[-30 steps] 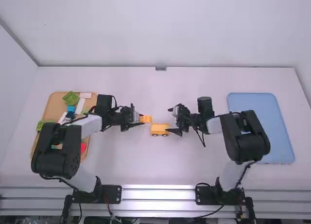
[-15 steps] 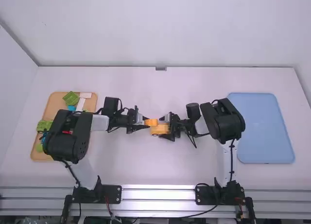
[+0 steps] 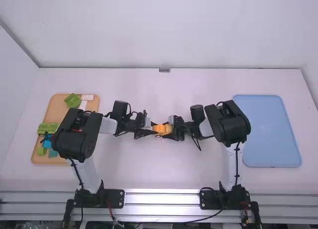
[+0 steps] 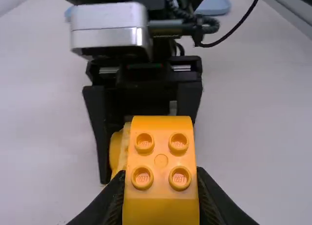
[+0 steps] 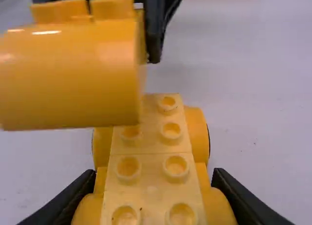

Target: Assemble lego blocks to make yellow taxi

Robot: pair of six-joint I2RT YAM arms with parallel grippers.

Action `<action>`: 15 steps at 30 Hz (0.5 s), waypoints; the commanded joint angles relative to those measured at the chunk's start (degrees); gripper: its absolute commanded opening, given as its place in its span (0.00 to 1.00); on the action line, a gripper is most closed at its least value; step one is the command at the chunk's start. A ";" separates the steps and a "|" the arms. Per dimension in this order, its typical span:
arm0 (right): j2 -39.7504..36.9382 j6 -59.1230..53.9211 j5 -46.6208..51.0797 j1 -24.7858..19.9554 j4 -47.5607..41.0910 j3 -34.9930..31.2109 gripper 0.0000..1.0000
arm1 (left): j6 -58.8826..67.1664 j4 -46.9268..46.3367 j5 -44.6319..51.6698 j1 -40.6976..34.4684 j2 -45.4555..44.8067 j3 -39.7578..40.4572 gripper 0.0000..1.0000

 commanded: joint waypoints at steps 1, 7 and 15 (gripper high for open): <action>0.83 -4.13 -2.71 -0.24 -1.55 0.55 0.37 | -2.25 0.15 -1.44 -0.15 0.26 0.50 0.10; 0.83 -7.21 -2.89 -0.24 -3.21 0.57 0.36 | -2.12 -0.13 -1.53 -0.70 1.31 0.46 0.10; 0.83 -7.19 -2.91 -0.24 -3.23 0.59 0.36 | -2.10 -0.24 -4.96 -3.43 1.33 0.48 0.07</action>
